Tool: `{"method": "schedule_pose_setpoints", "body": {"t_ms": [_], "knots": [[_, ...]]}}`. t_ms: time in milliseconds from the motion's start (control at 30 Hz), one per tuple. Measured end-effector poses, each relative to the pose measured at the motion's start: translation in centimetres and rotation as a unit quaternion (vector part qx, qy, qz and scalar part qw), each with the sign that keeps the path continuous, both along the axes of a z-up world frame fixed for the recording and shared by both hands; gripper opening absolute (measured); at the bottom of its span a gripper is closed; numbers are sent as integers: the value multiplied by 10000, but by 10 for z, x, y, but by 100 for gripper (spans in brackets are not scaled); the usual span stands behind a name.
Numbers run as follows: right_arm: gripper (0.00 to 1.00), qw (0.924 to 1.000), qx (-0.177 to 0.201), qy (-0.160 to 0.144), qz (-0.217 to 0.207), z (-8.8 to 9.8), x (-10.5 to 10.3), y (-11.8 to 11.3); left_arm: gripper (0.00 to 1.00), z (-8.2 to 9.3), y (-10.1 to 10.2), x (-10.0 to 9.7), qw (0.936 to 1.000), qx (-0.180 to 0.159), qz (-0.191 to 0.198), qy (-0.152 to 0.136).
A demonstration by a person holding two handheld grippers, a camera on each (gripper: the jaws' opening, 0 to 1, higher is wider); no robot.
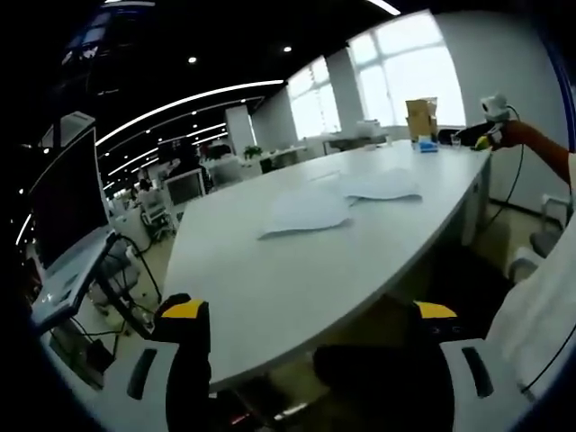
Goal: Organize the stack of printing papers by aligning and flattening the scattered papers on the table
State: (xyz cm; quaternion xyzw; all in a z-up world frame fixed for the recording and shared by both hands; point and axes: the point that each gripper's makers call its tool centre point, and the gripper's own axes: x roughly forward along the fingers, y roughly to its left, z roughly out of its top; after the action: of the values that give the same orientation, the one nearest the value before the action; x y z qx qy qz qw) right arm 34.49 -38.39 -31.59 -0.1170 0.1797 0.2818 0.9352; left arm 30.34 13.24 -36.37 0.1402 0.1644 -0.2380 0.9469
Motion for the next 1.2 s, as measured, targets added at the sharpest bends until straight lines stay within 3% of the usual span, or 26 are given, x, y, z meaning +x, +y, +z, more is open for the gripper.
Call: {"method": "schedule_pose_setpoints", "body": {"t_ms": [633, 900, 1100, 1200], "knots": [[89, 9998, 147, -68, 88, 4, 14, 11, 93, 0, 2, -3, 10000, -28, 48, 25], [89, 9999, 105, -86, -94, 3, 27, 8, 92, 1, -11, 0, 9998, -156, -90, -1], [90, 9978, 586, -8, -311, 11, 37, 5, 92, -5, -14, 0, 9997, -166, -195, 54], [89, 9979, 590, -28, -269, 11, 37, 8, 92, -4, -12, 1, 9997, -172, -173, 55]]}}
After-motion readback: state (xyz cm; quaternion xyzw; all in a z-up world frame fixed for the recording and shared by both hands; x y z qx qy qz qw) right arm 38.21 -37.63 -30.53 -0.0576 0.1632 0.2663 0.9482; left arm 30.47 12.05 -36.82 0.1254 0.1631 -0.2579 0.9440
